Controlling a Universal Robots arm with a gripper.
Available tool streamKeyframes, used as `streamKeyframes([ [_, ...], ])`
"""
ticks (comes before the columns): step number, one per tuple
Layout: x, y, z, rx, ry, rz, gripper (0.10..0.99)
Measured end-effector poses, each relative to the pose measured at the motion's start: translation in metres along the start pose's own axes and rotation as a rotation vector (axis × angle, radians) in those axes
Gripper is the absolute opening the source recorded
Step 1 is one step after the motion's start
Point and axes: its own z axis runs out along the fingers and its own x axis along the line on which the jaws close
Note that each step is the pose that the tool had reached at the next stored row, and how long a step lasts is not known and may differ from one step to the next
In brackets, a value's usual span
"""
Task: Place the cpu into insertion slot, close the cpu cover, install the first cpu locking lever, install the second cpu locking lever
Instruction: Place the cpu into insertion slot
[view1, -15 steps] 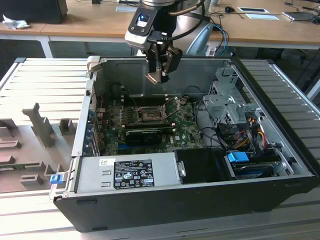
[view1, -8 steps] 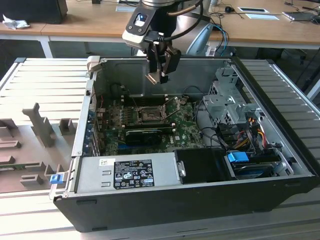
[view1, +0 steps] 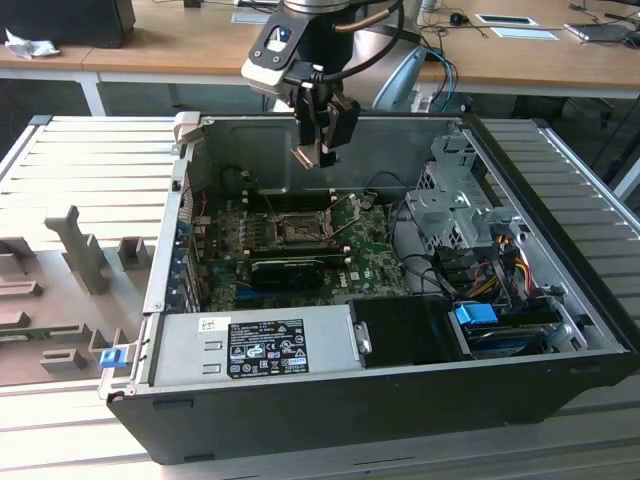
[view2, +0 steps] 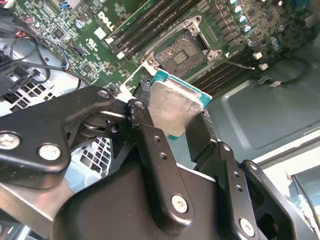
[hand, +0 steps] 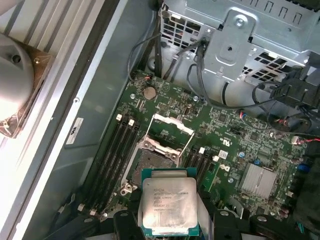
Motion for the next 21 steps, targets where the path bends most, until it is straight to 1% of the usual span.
streamKeyframes([
  [10, 0.0, 0.0, 0.0001, 0.0, -0.0037, 0.044, 0.529],
  [21, 0.0, 0.0, 0.0004, 0.0, -0.009, 0.11, 0.529],
])
